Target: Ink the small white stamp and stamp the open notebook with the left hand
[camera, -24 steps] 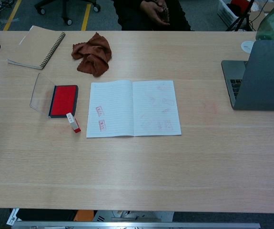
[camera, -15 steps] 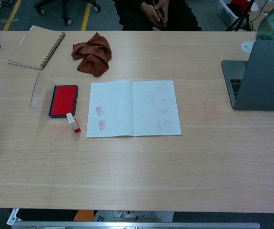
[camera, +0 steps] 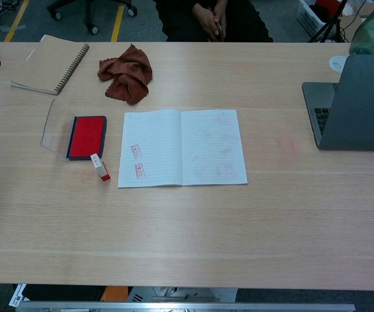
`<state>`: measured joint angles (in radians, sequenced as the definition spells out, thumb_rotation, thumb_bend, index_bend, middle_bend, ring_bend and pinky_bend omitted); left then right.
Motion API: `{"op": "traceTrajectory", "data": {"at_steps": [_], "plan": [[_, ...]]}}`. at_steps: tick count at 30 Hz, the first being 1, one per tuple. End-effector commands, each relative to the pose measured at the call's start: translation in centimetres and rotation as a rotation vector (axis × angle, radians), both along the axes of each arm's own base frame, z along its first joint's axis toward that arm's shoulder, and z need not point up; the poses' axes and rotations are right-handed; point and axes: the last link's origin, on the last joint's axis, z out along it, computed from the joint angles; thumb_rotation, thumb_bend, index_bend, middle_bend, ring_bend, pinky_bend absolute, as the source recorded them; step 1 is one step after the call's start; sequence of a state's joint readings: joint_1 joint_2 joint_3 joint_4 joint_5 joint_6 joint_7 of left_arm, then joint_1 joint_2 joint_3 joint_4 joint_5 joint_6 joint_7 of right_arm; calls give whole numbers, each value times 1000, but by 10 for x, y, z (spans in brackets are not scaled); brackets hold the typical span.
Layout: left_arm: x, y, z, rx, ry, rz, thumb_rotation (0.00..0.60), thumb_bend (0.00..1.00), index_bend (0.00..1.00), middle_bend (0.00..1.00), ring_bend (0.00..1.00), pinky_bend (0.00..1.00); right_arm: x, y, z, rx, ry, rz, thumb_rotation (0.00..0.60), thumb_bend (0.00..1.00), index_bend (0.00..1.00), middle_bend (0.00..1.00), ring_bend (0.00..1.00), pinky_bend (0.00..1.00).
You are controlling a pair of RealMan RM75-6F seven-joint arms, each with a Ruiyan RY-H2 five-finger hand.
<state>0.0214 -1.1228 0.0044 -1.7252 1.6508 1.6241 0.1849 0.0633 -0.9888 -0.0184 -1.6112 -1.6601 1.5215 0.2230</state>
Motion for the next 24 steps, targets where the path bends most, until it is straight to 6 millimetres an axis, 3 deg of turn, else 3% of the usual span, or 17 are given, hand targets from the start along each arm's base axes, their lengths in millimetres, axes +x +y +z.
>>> {"op": "traceTrajectory", "data": {"at_steps": [1, 8, 14, 18, 24], "plan": [[2, 3, 0, -24, -10, -24, 600, 341, 212, 280, 250, 292, 0, 0, 0, -1, 0, 0, 600, 350, 322, 373, 186, 261], [7, 16, -6, -86, -2, -109, 600, 341, 212, 325, 291, 386, 0, -1, 0, -1, 7, -6, 600, 350, 322, 373, 186, 261], [15, 31, -16, -182, 19, -199, 600, 340, 214, 462, 479, 615, 2, -2, 0, 2, 10, -8, 600, 350, 322, 373, 186, 261], [23, 41, -23, -250, 42, -255, 600, 340, 214, 510, 535, 695, 2, -2, 0, 2, 13, -11, 600, 349, 322, 373, 186, 261], [36, 59, -38, -374, 87, -340, 600, 318, 224, 744, 751, 859, 1, -2, 0, 4, 17, -17, 600, 350, 322, 373, 186, 261]]}}
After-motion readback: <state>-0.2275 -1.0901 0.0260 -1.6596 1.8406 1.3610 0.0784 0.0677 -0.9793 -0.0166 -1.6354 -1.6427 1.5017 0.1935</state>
